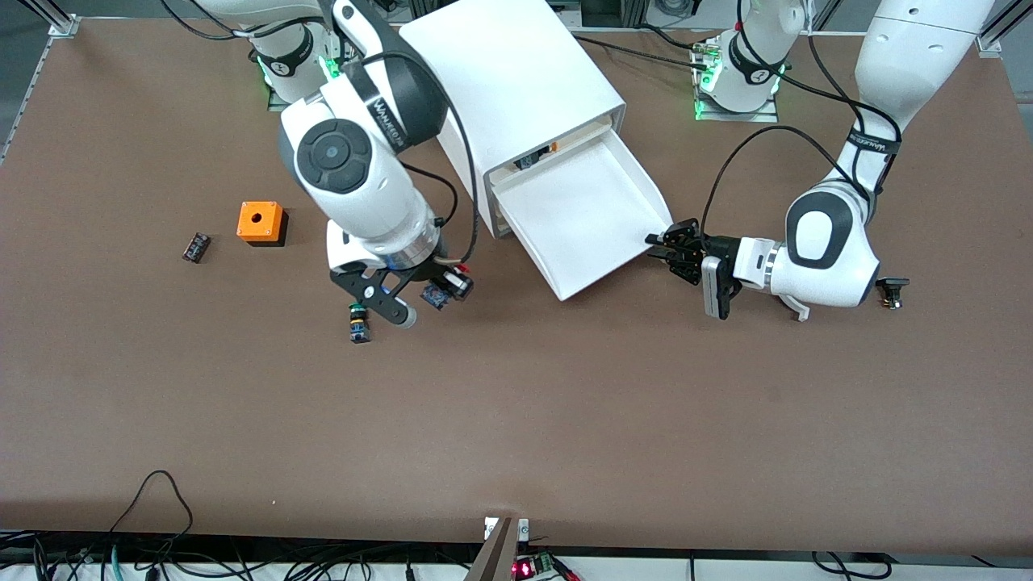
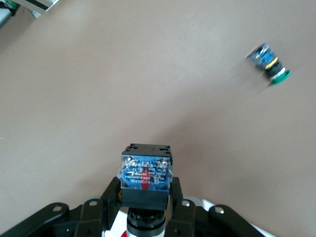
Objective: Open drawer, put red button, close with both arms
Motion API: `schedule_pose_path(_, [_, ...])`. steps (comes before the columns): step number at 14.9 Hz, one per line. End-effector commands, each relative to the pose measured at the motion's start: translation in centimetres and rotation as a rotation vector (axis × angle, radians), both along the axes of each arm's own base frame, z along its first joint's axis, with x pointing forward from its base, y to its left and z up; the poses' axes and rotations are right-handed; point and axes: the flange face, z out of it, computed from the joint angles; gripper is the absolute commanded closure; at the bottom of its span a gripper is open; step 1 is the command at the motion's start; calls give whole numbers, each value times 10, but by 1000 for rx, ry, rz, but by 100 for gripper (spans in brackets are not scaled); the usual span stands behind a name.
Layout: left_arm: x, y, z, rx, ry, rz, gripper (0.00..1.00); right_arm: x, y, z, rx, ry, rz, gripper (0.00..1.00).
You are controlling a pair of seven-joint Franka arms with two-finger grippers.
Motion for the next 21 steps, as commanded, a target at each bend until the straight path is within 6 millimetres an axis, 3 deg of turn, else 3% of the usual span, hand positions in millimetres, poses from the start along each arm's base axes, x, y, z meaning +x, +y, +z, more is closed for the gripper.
schedule_pose_path(1, [16, 12, 27, -32, 43, -45, 0, -4, 25, 9, 51, -36, -119, 100])
schedule_pose_path(5, [38, 35, 87, 94, 177, -95, 0, -21, 62, 11, 101, -85, -230, 100])
schedule_pose_path(8, [45, 42, 135, 212, 253, -97, 0, -34, 91, -1, 125, -104, -314, 100])
schedule_pose_path(11, [52, 48, 196, 376, 326, -52, 0, -46, 115, -20, 152, -97, -383, 100])
schedule_pose_path(14, [55, 42, 254, 581, 386, 23, 0, -60, 138, -37, 149, -132, -414, 100])
schedule_pose_path(18, [44, 6, 316, 903, 363, 147, 0, -83, 173, -76, 141, -159, -441, 100])
schedule_pose_path(21, [30, -45, 330, 1212, 235, 240, 0, -101, 194, -102, 136, -169, -452, 100])
